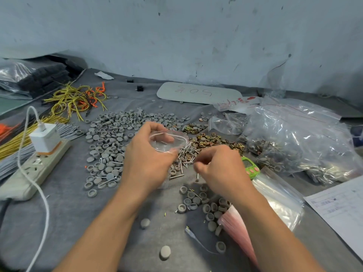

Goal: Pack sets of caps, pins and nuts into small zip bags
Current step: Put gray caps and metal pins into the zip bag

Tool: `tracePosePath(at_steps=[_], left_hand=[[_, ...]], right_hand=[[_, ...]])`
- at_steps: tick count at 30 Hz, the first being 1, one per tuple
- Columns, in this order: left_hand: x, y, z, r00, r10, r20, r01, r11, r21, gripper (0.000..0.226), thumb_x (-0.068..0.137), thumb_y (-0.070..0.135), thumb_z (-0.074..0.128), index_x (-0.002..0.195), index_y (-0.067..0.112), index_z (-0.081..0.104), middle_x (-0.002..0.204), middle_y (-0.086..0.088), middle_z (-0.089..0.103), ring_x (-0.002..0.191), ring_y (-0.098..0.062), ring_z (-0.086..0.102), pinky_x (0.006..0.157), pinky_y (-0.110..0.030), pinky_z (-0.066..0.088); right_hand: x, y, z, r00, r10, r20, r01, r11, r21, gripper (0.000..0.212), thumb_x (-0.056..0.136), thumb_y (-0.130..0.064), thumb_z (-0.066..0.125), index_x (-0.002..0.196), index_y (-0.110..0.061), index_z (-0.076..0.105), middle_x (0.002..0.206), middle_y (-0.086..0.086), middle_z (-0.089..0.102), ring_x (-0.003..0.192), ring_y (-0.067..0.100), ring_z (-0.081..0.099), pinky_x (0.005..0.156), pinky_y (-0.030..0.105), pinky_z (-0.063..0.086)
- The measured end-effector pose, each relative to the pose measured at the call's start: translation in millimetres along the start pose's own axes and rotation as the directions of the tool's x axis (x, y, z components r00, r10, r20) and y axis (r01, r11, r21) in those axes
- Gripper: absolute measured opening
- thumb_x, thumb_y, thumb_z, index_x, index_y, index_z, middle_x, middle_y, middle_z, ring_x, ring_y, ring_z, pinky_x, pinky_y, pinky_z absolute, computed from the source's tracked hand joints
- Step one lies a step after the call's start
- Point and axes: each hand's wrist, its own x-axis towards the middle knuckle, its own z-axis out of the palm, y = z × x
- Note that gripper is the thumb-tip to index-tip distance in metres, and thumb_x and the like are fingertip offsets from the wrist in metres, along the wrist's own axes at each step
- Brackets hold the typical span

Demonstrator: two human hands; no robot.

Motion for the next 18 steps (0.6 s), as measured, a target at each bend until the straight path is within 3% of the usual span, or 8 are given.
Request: tracePosePath(at_steps=[2,5,8,15,18], left_hand=[[0.2,0.2,-2.0,0.999,0.013,-0.038,-0.013,1.0,0.004,0.046,0.074,0.015,0.086,0.095,0.041,0.055,0.092,0.026,0.072,0.075,0.004,0.067,0.066,-0.027,0.051],[-0.1,0.9,-2.7,0.999,0.016,-0.048,-0.015,1.0,0.012,0.047,0.074,0.017,0.085,0.095,0.044,0.053,0.092,0.028,0.071,0.081,0.006,0.066,0.067,-0.024,0.047],[0.0,0.4,-3.3,0.999,0.01,-0.035,-0.008,0.999,0.04,0.049,0.073,0.017,0.085,0.095,0.046,0.052,0.092,0.031,0.07,0.08,0.008,0.064,0.06,-0.008,0.04],[-0.8,1.5,-3.3,1.0,0.016,-0.021,-0.015,0.997,0.082,0.05,0.071,0.014,0.085,0.094,0.045,0.053,0.089,0.027,0.071,0.071,0.007,0.063,0.056,-0.005,0.04],[-1.5,1.7,-3.5,1.0,0.014,-0.018,-0.012,0.995,0.095,0.049,0.071,0.013,0.085,0.094,0.043,0.053,0.089,0.025,0.072,0.068,0.007,0.062,0.054,-0.006,0.04]], right_hand=[[-4.8,0.1,8.2,0.975,0.021,0.22,0.005,0.993,-0.117,0.006,0.089,-0.03,0.077,0.083,-0.028,0.077,0.078,-0.014,0.072,0.071,0.002,0.066,0.069,0.024,0.056],[-9.7,-5.1,19.2,0.946,0.002,0.326,0.067,0.977,-0.202,0.004,0.086,-0.027,0.076,0.084,-0.026,0.073,0.083,-0.006,0.072,0.078,0.014,0.068,0.074,0.032,0.059],[-12.9,-7.8,22.4,0.943,-0.037,0.33,0.11,0.973,-0.203,0.003,0.087,-0.023,0.073,0.09,-0.024,0.073,0.089,0.001,0.074,0.082,0.021,0.069,0.075,0.036,0.06],[-15.7,-8.8,19.9,0.953,-0.065,0.296,0.122,0.976,-0.181,0.009,0.086,-0.017,0.068,0.081,-0.025,0.066,0.083,0.0,0.071,0.079,0.022,0.068,0.07,0.035,0.058],[-13.0,-6.6,14.2,0.983,-0.068,0.169,0.091,0.987,-0.133,0.017,0.088,-0.018,0.071,0.075,-0.026,0.066,0.078,-0.007,0.07,0.076,0.016,0.067,0.071,0.034,0.059]])
